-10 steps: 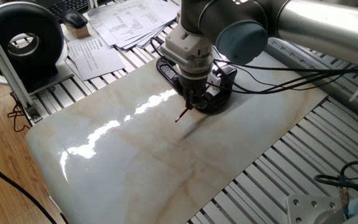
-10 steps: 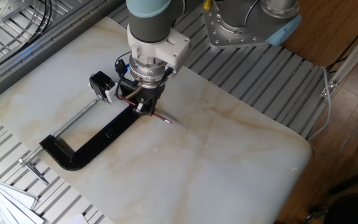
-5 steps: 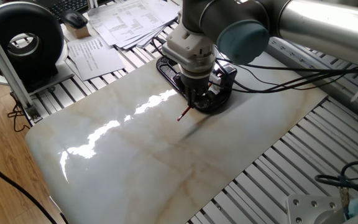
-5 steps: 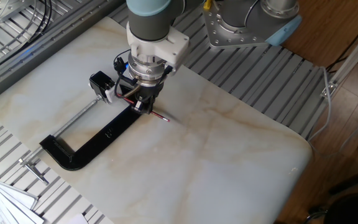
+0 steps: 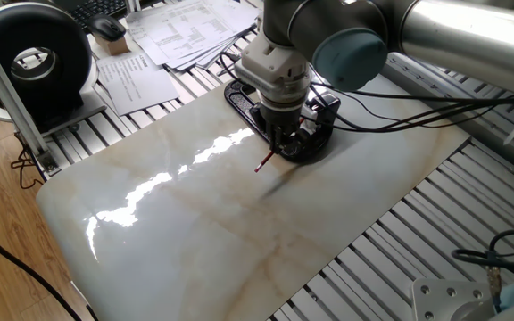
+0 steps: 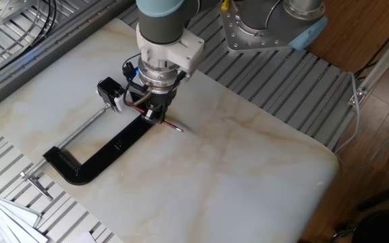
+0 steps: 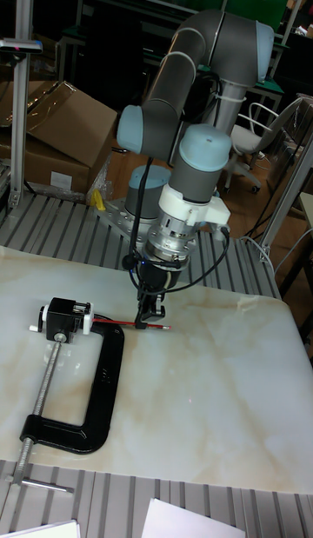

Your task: Insert the pencil into the pencil sharpener

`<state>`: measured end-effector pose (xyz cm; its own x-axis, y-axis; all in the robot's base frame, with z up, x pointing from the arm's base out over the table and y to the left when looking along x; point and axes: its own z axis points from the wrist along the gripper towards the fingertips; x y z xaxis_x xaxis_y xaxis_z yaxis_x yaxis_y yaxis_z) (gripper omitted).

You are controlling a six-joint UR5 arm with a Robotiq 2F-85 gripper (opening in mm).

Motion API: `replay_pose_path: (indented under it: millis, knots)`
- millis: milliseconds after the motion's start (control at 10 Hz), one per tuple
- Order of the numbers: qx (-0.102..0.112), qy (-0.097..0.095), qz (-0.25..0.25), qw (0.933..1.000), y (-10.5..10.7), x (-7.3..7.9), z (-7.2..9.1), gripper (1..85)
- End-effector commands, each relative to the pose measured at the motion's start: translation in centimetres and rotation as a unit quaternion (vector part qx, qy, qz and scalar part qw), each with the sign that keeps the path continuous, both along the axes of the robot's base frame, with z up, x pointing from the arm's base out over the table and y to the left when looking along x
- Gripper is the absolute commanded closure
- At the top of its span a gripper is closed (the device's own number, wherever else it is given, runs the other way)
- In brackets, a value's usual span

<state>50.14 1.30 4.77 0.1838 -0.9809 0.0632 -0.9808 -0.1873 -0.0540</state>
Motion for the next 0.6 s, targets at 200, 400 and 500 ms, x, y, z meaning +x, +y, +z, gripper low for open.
replay_pose_path:
  millis: [200,400,500]
  knots:
    - [0.011,-0.004,0.001,0.9999,-0.47,0.30,-0.01,84.7]
    - [0.011,-0.004,0.001,0.9999,-0.60,0.27,-0.03,84.7]
    - [0.011,-0.004,0.001,0.9999,-0.67,0.23,-0.01,84.7]
